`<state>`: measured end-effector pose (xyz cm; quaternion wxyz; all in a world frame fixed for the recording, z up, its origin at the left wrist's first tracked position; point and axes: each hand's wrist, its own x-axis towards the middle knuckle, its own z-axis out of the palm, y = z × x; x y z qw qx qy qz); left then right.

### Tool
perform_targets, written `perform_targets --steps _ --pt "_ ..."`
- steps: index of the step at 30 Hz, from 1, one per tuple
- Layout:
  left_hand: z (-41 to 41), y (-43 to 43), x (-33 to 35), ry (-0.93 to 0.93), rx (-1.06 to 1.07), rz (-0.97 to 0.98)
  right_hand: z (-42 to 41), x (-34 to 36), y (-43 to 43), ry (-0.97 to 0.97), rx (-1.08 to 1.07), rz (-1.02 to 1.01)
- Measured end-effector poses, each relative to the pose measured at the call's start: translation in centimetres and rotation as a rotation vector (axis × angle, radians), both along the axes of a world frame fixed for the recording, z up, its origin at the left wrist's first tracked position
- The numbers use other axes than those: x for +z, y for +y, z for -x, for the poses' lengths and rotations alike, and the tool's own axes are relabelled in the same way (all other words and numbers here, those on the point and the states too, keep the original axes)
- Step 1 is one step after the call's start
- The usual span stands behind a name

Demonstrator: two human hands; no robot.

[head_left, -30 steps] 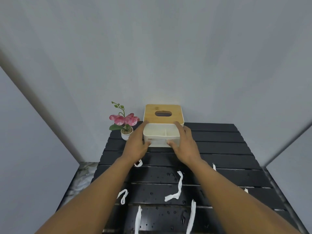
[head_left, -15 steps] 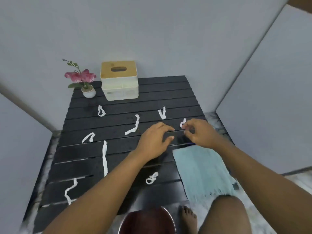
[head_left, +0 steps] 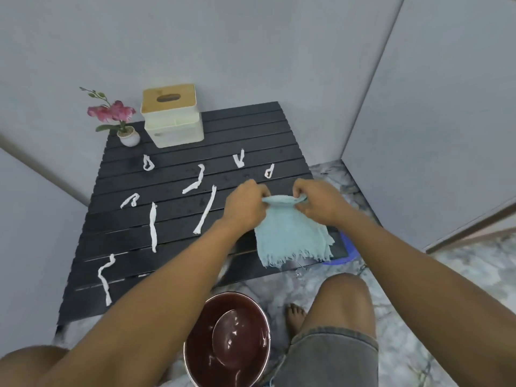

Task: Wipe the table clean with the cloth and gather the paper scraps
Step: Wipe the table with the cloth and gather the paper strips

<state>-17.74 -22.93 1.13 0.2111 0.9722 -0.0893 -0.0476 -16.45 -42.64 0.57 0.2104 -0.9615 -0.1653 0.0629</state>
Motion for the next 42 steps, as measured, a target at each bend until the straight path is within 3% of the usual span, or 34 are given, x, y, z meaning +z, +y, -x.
perform_targets --steps 3,5,10,13,15,19,21,24,30,36,39,42 --pt "0.1 1.2 1.3 -0.201 -0.029 0.05 0.5 2.1 0.4 -0.146 -0.019 -0.108" --pt "0.9 2.0 1.1 -0.25 -0.122 0.067 1.2 2.4 0.6 -0.156 0.009 -0.078" --pt "3.4 4.0 -2.3 0.003 -0.375 -0.132 4.5 -0.5 0.3 0.043 0.193 0.219" --pt "4.4 5.8 -3.0 -0.092 -0.323 0.012 5.0 -1.1 0.2 -0.104 0.242 0.395" --pt "4.9 7.5 -3.1 -0.169 -0.234 0.09 5.3 -1.1 0.9 -0.095 0.216 0.447" --pt "5.6 11.5 -3.7 -0.208 -0.045 0.063 6.9 -0.8 5.4 0.021 0.005 0.419" --pt "5.8 13.1 -4.3 -0.179 -0.008 0.033 7.6 -0.6 7.2 -0.035 -0.027 0.314" --pt "6.2 14.1 -5.0 -0.132 -0.009 0.001 6.9 -0.9 7.7 -0.144 0.048 0.231" --pt "7.2 12.6 -6.8 -0.052 -0.015 -0.132 5.7 -4.5 10.2 -0.014 0.077 0.213" --pt "7.1 12.6 -7.1 -0.075 -0.005 -0.189 6.7 -5.4 9.9 -0.235 -0.021 -0.002" --pt "7.2 12.7 -7.2 -0.076 0.004 -0.185 7.9 -5.0 8.9 -0.097 0.126 0.055" --pt "7.2 12.7 -7.2 -0.075 0.01 -0.176 8.3 -5.1 7.4 -0.122 0.222 0.134"
